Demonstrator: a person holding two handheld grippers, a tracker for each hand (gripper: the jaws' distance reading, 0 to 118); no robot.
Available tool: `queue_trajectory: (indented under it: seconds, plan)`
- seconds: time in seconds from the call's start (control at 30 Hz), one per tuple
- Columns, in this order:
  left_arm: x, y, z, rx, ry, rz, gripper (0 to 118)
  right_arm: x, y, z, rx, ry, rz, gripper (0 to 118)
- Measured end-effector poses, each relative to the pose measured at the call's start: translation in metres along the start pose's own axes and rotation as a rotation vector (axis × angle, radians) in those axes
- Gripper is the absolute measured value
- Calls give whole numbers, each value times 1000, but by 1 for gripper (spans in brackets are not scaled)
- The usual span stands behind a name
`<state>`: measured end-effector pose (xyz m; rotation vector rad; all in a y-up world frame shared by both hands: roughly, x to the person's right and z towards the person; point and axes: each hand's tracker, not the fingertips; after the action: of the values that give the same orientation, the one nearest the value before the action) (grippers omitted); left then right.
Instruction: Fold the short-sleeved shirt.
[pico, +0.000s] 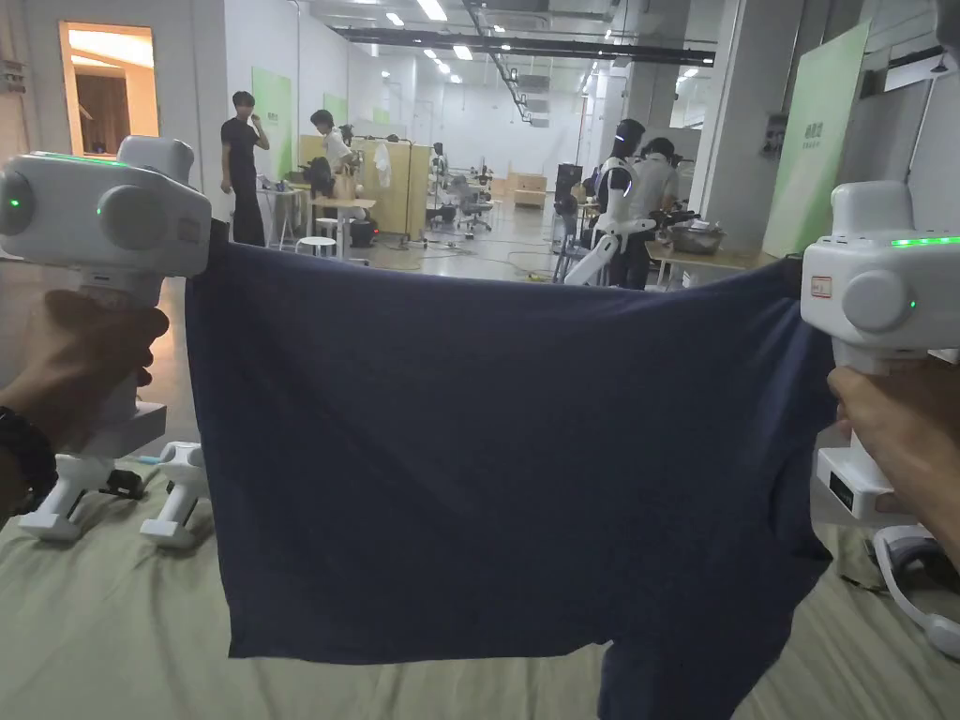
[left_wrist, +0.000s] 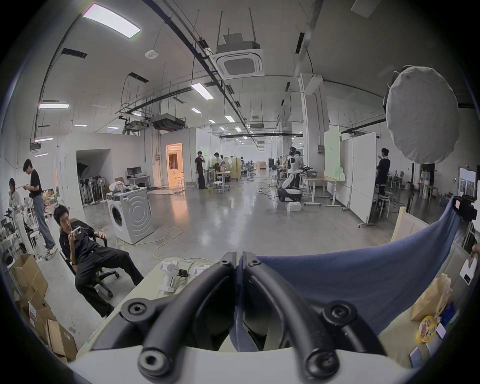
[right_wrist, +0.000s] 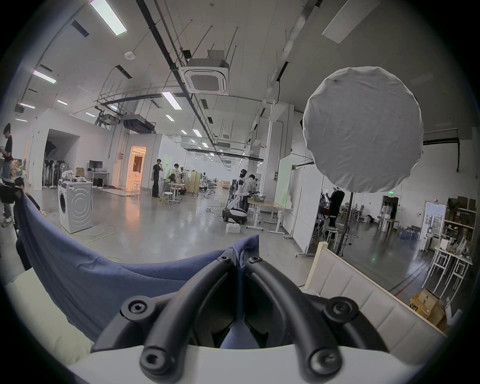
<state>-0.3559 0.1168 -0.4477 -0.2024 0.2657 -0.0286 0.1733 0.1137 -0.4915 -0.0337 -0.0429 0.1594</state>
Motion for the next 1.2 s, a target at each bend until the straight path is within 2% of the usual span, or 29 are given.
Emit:
queue_trajectory:
  seconds: [0.1, 0.43, 0.57, 0.67, 1.0, 1.2]
  plan:
    - [5, -23, -5, -18, 2, -13, 6, -4, -23, 2, -18, -2, 26, 6]
    - [20, -155, 1, -163, -39, -11, 6, -8, -142, 41, -167, 38, 10, 6]
    - [20, -198, 35, -182, -62, -2, 6, -3, -182, 72, -184, 53, 17, 6]
    - [15, -220, 65, -180, -72, 16, 6, 2, -200, 103, -197, 63, -21, 6]
    - [-26, -262, 160, -137, -70, 42, 6, 15, -210, 213, -162, 79, -28, 6]
    - [-50, -297, 209, -161, -84, 52, 6, 18, -231, 268, -209, 73, -28, 6]
